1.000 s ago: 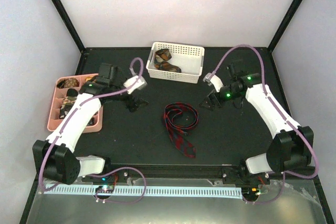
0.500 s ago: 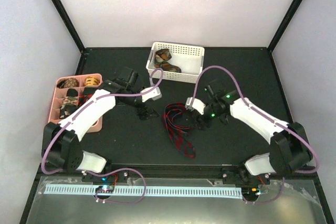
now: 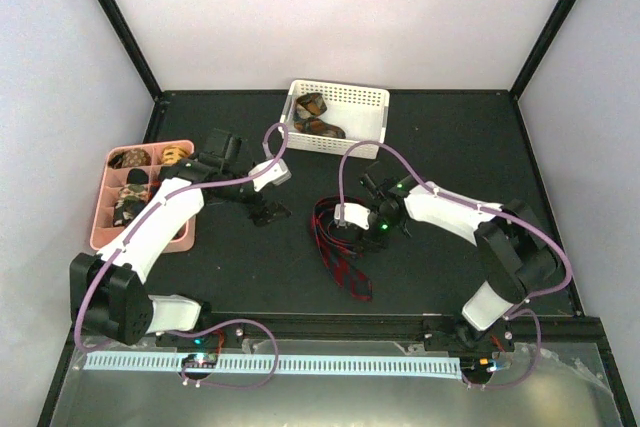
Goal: Roll the ties
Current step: Pick up the tie from the center of the board.
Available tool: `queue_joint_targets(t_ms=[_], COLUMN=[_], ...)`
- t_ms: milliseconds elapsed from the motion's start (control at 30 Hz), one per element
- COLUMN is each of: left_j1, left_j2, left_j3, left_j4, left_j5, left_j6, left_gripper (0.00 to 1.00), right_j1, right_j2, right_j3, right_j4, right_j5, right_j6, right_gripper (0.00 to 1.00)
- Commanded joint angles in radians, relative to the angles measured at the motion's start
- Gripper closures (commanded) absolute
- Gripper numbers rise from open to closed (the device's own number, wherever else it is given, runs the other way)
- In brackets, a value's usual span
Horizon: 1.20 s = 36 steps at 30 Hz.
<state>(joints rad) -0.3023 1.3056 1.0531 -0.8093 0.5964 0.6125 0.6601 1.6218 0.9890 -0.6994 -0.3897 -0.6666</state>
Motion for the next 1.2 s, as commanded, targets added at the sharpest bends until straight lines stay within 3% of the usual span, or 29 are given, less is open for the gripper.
queue_joint_targets(t_ms=[0, 167, 300, 367, 533, 567, 700, 900, 1033, 1167], left_j1=[0.008, 0.008, 0.008, 0.009, 0.038, 0.052, 0.115, 0.199, 0.237, 0.266], left_j2=[-0.014, 0.001, -0.003, -0.009, -0.019, -0.019, -0.019, 0.013, 0.042, 0.052], left_j3=[-0.005, 0.008, 0.018, 0.017, 0.021, 0.025, 0.051, 0.093, 0.106, 0.109], left_j4=[0.015, 0.013, 0.006, 0.007, 0.025, 0.033, 0.061, 0.088, 0.104, 0.118], left_j5=[0.04, 0.048, 0.045, 0.039, 0.045, 0.049, 0.09, 0.155, 0.182, 0.2], left_j6=[-0.017, -0.021, -0.021, -0.024, -0.057, -0.071, -0.128, -0.181, -0.208, -0.222], left_gripper=[0.05, 0.05, 0.05, 0.05, 0.05, 0.05, 0.04, 0.04, 0.04, 0.04], right_j1=[0.002, 0.002, 0.0, 0.0, -0.018, -0.039, -0.201, -0.544, -0.791, -0.945], right_j2=[-0.005, 0.038, 0.063, 0.072, 0.011, -0.013, -0.121, -0.231, -0.269, -0.278], right_j3=[0.004, 0.021, 0.0, 0.0, 0.027, 0.042, 0.184, 0.477, 0.624, 0.782], right_j4=[-0.069, -0.092, -0.042, -0.023, -0.025, -0.037, -0.132, -0.209, -0.113, -0.039], right_j5=[0.063, 0.135, 0.208, 0.218, 0.158, 0.131, -0.055, -0.382, -0.473, -0.455], right_j6=[-0.17, -0.256, -0.304, -0.299, -0.249, -0.233, -0.151, 0.032, 0.266, 0.452], right_gripper=[0.44, 0.44, 0.52, 0.6, 0.97, 0.98, 0.98, 0.98, 0.98, 0.98])
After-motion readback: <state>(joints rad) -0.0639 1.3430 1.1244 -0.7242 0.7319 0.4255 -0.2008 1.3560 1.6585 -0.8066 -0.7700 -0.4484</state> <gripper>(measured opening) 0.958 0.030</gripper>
